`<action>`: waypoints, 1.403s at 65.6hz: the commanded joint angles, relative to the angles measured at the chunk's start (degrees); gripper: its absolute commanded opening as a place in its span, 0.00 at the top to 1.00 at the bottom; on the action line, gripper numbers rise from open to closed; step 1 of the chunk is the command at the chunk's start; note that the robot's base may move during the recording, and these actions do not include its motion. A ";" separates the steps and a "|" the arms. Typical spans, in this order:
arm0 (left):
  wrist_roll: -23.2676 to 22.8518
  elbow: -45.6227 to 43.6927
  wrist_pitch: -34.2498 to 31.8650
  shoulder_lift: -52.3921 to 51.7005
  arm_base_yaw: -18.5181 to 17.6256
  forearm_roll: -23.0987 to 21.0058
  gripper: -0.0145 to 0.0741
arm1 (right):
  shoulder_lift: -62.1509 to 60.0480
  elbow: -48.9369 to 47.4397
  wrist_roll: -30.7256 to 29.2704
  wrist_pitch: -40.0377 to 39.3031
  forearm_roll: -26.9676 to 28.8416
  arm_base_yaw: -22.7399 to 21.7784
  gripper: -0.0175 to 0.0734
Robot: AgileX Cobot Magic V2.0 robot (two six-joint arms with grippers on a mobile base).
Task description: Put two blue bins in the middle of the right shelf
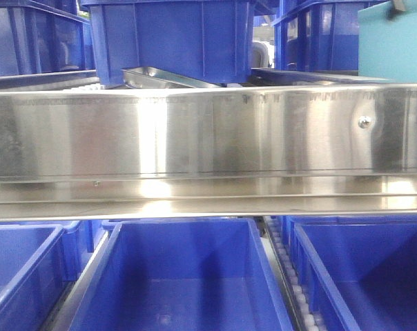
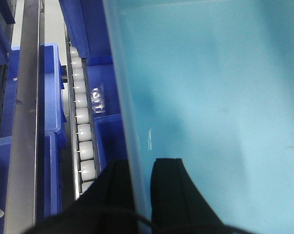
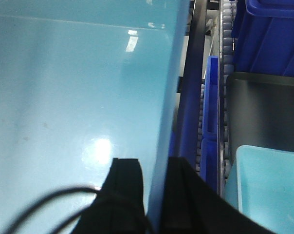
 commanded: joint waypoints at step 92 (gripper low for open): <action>0.70 -0.75 -1.81 -0.86 -1.02 -4.51 0.96 | -0.32 -0.73 -1.15 -4.73 1.16 0.13 0.98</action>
